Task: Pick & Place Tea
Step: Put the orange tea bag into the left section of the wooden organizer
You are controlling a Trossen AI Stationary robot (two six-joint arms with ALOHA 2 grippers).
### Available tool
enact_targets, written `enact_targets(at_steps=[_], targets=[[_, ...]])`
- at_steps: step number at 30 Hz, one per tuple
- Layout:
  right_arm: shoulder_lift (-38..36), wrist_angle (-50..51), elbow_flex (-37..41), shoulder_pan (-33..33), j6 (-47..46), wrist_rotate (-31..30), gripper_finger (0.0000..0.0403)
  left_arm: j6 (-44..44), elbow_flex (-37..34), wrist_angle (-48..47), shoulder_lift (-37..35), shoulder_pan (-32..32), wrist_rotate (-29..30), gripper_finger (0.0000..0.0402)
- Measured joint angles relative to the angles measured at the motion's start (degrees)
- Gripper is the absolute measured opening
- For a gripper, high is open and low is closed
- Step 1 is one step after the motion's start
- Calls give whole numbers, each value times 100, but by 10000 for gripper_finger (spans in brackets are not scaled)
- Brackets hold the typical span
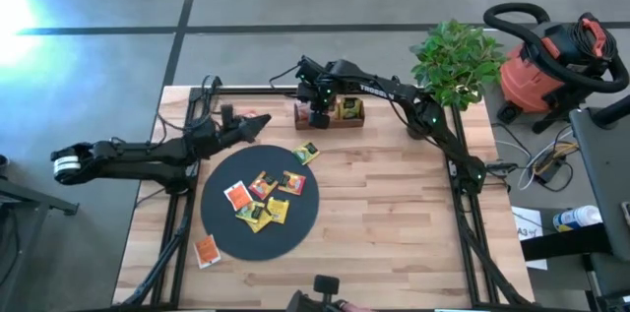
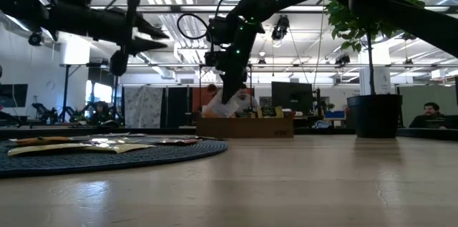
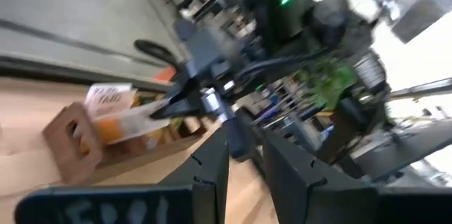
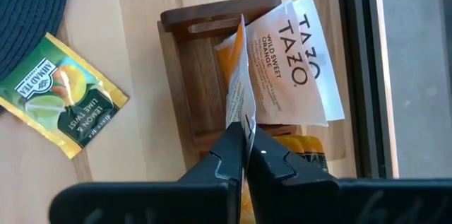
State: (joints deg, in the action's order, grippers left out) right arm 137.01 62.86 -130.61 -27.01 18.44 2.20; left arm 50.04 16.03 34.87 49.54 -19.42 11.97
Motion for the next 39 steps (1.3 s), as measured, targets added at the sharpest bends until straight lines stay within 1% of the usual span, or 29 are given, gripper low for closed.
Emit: enact_targets(at_steps=[3, 6, 8, 11, 15, 17, 21, 25, 32, 39], targets=[[-26, 22, 0, 12, 3, 0, 8, -117, 255, 3, 610, -14, -3, 83], [-95, 23, 0, 23, 4, -2, 8, -560, 707, -24, 1324, -124, -50, 83], [-161, 70, -2, 25, -10, 0, 8, -830, 1039, -59, 1775, -257, -56, 83], [-295, 148, -3, 28, -89, 98, 8, -972, 1469, -121, 2391, -507, -52, 83], [-496, 163, -11, 41, -209, 261, 8, -1060, 1842, -130, 2951, -742, -47, 83], [-558, 146, -11, 51, -315, 345, 8, -1079, 1942, -120, 3118, -765, -48, 83], [-626, 117, -11, 53, -422, 704, 8, -1226, 2080, -103, 3353, -763, -76, 83], [-658, 34, -11, 61, -455, 719, 8, -1205, 2152, -86, 3573, -764, -76, 83], [-667, -89, -9, 56, -446, 730, 8, -1115, 2166, -107, 3826, -761, -240, 83], [-667, -278, -2, 47, -429, 730, 8, -1179, 2118, -143, 3778, -774, -229, 83]])
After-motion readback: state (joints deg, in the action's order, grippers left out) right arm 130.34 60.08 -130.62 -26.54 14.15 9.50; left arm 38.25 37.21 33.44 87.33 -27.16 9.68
